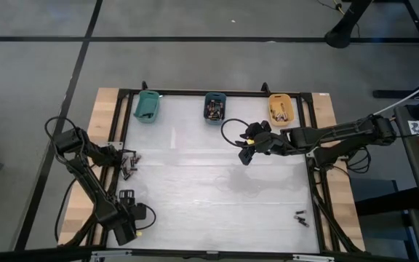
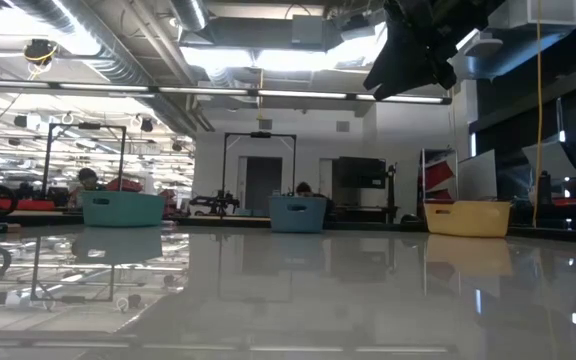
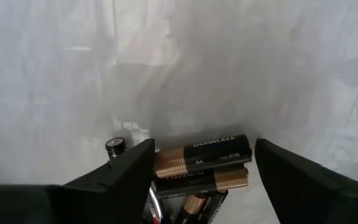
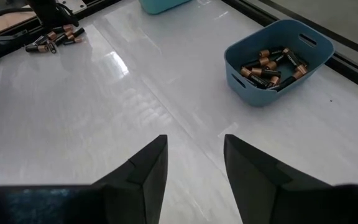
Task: Sort batteries
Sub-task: Put the brown battery into the blue bin
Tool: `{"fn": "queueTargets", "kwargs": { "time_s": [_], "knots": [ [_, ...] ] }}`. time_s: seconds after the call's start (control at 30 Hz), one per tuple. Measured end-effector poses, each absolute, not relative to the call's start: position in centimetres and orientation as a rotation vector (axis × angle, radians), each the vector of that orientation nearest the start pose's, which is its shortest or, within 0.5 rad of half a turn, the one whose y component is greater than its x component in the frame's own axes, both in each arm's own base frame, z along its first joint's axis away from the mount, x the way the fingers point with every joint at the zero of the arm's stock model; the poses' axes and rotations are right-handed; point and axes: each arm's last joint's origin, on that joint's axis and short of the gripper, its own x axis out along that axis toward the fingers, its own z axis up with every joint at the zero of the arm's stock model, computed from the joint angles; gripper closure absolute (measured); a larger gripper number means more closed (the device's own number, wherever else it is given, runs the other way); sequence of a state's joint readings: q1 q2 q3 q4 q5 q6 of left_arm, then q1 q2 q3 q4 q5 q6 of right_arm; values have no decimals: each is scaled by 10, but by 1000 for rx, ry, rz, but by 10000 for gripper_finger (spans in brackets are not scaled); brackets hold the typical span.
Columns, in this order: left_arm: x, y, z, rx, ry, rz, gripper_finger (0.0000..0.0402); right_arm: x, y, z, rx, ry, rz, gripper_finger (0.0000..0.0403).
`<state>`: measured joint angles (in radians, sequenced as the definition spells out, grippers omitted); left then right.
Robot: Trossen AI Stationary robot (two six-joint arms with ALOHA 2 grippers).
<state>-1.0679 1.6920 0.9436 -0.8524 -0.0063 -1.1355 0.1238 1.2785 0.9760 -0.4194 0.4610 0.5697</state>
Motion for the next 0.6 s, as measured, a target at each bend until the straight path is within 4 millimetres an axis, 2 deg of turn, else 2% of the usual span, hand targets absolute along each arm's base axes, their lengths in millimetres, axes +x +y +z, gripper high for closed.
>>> {"fn": "queueTargets", "kwargs": {
  "time_s": [0.37,0.6],
  "knots": [
    [134,-234,146,-29,1575,81,173,266,20,279,332,577,-507,244],
    [148,-228,150,-5,1566,59,182,266,20,279,332,576,-507,244]
  ]
}}
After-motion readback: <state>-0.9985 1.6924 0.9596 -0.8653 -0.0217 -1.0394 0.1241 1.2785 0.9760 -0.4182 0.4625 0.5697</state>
